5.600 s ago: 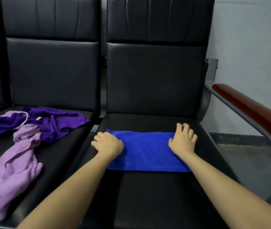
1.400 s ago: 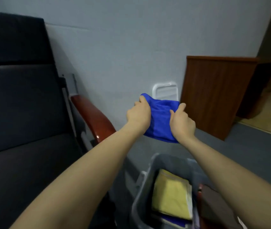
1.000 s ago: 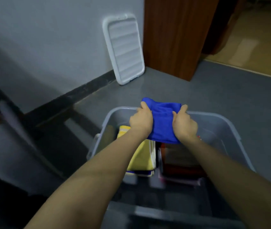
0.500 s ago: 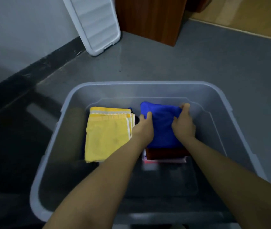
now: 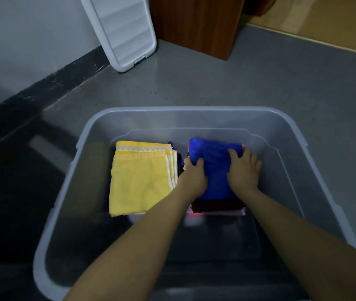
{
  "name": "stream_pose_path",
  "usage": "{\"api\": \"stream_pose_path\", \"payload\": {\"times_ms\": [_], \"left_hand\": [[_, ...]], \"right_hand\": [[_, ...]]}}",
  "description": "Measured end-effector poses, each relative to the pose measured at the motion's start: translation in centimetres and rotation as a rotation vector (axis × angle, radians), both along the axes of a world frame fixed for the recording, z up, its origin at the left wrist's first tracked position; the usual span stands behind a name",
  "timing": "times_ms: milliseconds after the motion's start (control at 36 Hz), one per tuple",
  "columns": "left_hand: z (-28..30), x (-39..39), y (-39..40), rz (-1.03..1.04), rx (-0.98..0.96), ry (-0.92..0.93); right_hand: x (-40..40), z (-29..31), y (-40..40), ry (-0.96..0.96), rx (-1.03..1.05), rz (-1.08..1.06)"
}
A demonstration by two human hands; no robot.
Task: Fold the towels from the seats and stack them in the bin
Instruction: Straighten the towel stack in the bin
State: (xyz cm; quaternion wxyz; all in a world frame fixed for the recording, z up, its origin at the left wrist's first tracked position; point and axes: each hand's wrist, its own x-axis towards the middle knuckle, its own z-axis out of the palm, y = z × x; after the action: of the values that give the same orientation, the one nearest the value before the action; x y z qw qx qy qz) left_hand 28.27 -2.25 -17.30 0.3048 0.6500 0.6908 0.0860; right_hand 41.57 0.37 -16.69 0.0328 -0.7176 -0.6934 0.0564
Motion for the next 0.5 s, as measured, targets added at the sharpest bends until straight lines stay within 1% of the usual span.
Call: {"api": "stream_pose_path", "payload": {"times_ms": [56,111,167,222,361,444,500], "left_hand": [[0.3,-0.1,0.0,-0.019,-0.019,-0.007],[0.6,-0.1,-0.2,-0.033,-0.034,-0.006],[0.7,-0.1,-0.3,-0.032,-0.033,0.028],[0.9,-0.3,-0.5,-0.008,-0.005,0.073],[3.0,-1.9,-1.2,0.061,0.103,0.111],[5.5,-3.8,-1.4,0.101,0.161,0.151],[7.3,-5.2,-1.4,0.123,0.182,0.188]], "right_hand": [[-0.1,0.0,0.0,-0.136,-0.005,-0.006],[-0.3,-0.2,-0.1,-0.247,-0.079,0.007],[-0.2,-0.3,-0.1,-0.275,-0.175,0.013],[-0.2,-0.2,-0.2,-0.245,-0.202,0.001],[-2.2,1.1,-1.1,-0.092,-0.036,0.027],[-4.4,3.1,-1.2,-0.037,0.023,0.064],[-6.0,4.6,-0.9,0.008,0.105,0.102]]}}
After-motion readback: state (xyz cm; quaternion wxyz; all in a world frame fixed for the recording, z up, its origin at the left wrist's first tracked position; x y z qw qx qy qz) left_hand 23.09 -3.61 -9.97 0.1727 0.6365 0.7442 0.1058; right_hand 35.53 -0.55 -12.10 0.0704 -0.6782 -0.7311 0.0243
